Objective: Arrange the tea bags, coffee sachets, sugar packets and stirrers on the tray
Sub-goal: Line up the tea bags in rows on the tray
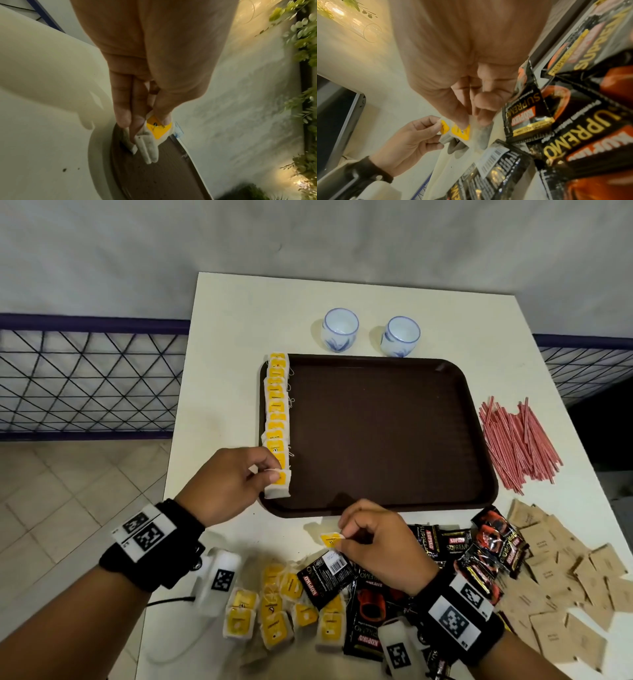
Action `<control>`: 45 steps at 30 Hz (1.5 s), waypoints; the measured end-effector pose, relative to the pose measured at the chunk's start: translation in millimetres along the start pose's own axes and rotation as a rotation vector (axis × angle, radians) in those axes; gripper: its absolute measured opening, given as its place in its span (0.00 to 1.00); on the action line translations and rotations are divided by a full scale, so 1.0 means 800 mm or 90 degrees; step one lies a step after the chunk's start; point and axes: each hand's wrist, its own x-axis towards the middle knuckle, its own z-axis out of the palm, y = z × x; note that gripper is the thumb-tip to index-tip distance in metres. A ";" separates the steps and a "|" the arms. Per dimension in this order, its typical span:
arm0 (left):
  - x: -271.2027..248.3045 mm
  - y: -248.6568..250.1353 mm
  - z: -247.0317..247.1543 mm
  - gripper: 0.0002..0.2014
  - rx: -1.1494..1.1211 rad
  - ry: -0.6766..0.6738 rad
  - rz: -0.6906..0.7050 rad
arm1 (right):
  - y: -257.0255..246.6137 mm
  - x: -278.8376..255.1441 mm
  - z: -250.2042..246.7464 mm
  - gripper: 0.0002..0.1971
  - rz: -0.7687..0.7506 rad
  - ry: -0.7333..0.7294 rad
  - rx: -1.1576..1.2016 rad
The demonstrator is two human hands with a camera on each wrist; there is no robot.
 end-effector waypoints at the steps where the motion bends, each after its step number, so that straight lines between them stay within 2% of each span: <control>1: 0.006 0.000 0.000 0.04 0.014 -0.002 0.001 | 0.001 0.000 0.000 0.08 0.015 -0.005 0.007; 4: 0.017 0.000 0.002 0.04 0.041 -0.017 0.007 | 0.000 -0.002 0.000 0.06 0.089 -0.034 0.044; 11: 0.023 -0.003 0.011 0.01 0.049 0.026 -0.003 | -0.011 -0.003 -0.003 0.05 0.136 -0.064 0.105; 20: 0.028 -0.015 0.018 0.02 0.077 0.091 0.008 | -0.014 0.006 0.006 0.04 0.136 -0.098 0.115; 26: 0.025 -0.019 0.020 0.07 0.092 0.132 0.011 | -0.026 0.028 0.010 0.03 0.111 -0.095 0.133; 31: -0.004 -0.019 0.007 0.03 0.068 0.163 0.001 | -0.045 0.069 0.012 0.02 0.091 -0.100 0.144; 37: -0.084 -0.028 0.012 0.03 -0.038 0.083 -0.063 | -0.062 0.106 0.020 0.03 0.108 -0.112 0.153; 42: -0.131 -0.045 0.016 0.01 -0.072 -0.044 -0.073 | -0.059 0.125 0.032 0.05 0.118 -0.126 0.118; 43: -0.137 -0.048 0.015 0.04 -0.073 -0.062 -0.077 | -0.058 0.128 0.035 0.05 0.120 -0.128 0.108; 45: -0.146 -0.056 0.015 0.17 -0.068 -0.102 -0.074 | -0.057 0.132 0.039 0.06 0.123 -0.125 0.092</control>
